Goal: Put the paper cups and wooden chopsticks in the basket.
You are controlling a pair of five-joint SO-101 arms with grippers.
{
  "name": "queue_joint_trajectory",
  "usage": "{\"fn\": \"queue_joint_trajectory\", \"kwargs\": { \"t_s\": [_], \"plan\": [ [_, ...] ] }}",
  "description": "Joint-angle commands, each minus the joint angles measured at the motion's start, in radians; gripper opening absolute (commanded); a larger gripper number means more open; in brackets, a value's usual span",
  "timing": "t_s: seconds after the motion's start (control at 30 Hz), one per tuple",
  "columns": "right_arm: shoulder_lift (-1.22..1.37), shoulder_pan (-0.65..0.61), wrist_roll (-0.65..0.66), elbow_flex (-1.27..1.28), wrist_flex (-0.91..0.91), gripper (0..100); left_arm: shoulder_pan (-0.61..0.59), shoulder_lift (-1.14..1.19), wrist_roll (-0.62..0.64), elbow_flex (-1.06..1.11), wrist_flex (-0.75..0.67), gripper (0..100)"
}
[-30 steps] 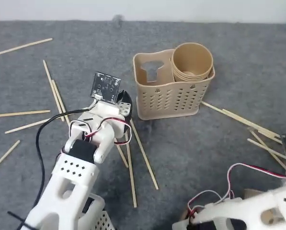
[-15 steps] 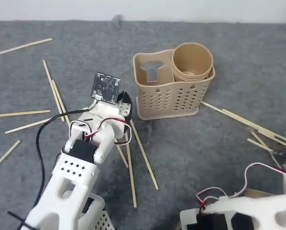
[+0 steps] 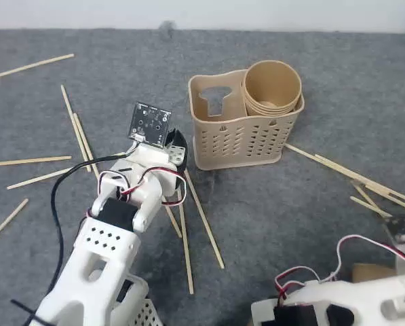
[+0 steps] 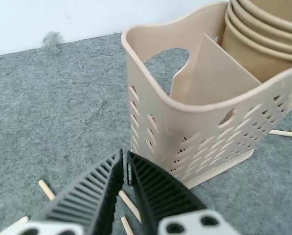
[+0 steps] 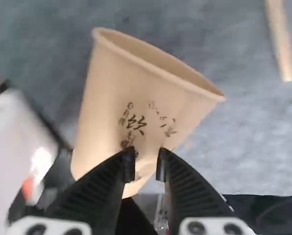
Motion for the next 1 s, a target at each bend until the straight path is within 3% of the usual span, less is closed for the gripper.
{"fn": "queue_joint_trajectory", "kwargs": {
  "t_s": [0.0,0.27,0.37,0.57,0.77,0.97],
  "plan": [
    [0.030,-0.128,-0.152,0.026,-0.094,9.1,0.012,-0.020,-0.008,-0.005,-0.025,1],
    [0.030,-0.392,-0.445,0.018,-0.312,9.1,0.012,-0.020,-0.008,-0.005,-0.025,1],
    [0.022,-0.407,-0.486,-0.003,-0.306,9.1,0.012,-0.020,-0.008,-0.005,-0.025,1],
    [0.030,-0.406,-0.535,-0.261,-0.038,9.5,0.012,-0.020,-0.008,-0.005,-0.025,1],
    [0.102,-0.412,-0.827,-0.491,0.010,9.5,0.012,-0.021,-0.008,-0.005,-0.025,1],
    [0.450,-0.449,-1.066,-0.606,-0.076,9.1,0.012,-0.021,-0.008,-0.005,-0.025,1]
  ]
}}
